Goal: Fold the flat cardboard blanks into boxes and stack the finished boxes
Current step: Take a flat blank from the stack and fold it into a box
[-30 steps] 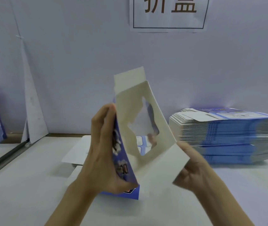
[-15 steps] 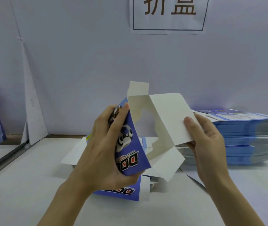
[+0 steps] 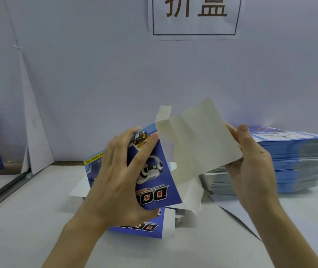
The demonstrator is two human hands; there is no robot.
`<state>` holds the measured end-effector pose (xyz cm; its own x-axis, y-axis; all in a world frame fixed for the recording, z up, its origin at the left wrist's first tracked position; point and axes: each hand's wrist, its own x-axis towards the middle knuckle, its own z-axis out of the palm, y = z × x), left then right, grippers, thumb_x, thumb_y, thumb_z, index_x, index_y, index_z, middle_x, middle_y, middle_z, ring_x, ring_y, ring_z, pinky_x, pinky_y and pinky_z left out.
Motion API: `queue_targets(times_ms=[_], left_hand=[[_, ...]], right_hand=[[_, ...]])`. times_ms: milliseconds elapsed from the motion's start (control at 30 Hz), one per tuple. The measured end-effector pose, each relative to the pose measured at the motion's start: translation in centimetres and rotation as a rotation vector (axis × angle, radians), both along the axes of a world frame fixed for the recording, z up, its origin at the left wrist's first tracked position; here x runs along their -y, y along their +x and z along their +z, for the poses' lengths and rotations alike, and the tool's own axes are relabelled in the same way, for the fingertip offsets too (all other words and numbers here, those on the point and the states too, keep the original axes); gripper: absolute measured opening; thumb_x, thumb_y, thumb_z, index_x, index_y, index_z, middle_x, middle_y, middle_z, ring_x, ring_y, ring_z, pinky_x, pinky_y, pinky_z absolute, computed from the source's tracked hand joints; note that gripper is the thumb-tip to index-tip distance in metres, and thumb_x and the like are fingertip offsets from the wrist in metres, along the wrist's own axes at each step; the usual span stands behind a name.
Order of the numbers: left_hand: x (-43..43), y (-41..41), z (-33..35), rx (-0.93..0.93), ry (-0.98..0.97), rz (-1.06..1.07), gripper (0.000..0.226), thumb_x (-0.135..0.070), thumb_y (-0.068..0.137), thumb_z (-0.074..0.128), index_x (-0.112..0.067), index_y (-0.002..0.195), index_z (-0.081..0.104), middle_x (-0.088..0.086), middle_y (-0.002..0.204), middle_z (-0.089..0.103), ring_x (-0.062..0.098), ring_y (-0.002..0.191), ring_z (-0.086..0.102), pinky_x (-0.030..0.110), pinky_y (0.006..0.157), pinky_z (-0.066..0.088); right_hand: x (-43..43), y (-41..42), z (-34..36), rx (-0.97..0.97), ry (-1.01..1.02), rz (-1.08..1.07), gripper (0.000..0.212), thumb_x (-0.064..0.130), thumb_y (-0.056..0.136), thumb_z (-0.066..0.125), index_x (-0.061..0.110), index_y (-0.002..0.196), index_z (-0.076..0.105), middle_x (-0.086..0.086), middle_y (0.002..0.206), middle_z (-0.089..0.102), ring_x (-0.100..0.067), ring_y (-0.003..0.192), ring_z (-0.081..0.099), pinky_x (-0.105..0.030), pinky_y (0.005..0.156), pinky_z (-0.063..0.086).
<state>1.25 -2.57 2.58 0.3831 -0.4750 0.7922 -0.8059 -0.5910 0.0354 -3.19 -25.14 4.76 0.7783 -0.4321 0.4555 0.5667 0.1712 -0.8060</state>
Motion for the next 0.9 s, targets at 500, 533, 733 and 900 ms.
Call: queue_targets(times_ms=[500,533,733,900], left_hand=[[-0.28,0.22,-0.28,0.079,0.05,-0.028,0.103,-0.06,0.058,0.066,-0.021,0.145,0.026,0.011,0.145,0.027,0.029,0.136,0.03,0.061,0.099,0.041],[-0.28,0.24,-0.27,0.086,0.058,-0.035,0.104,-0.059,0.058,0.068,-0.022,0.145,0.025,0.011,0.146,0.027,0.029,0.137,0.03,0.061,0.098,0.041],[-0.08,-0.02,-0.09,0.105,0.033,-0.062,0.107,-0.057,0.056,0.069,-0.028,0.146,0.018,0.009,0.147,0.023,0.033,0.138,0.03,0.062,0.098,0.041],[0.05,0.1,-0.19,0.114,0.058,-0.017,0.103,-0.059,0.058,0.064,-0.024,0.146,0.023,0.011,0.146,0.025,0.032,0.137,0.029,0.061,0.1,0.04]], right_hand=[[-0.17,-0.4,0.41,-0.245,-0.002,0.176,0.029,0.026,0.093,0.056,0.019,0.076,0.077,0.0,0.075,0.07,-0.013,0.063,0.06,-0.028,0.054,0.045],[-0.18,-0.49,0.53,-0.266,0.002,0.146,0.027,0.035,0.09,0.059,0.023,0.073,0.077,0.002,0.073,0.07,-0.012,0.061,0.061,-0.028,0.054,0.044],[0.06,-0.66,0.46,-0.214,-0.045,0.079,0.019,0.038,0.073,0.066,0.03,0.085,0.079,0.005,0.09,0.076,-0.007,0.075,0.068,-0.03,0.071,0.052],[0.01,-0.96,0.71,-0.209,-0.051,0.146,0.027,0.047,0.071,0.064,0.029,0.083,0.08,0.006,0.087,0.075,-0.005,0.072,0.067,-0.024,0.064,0.051]])
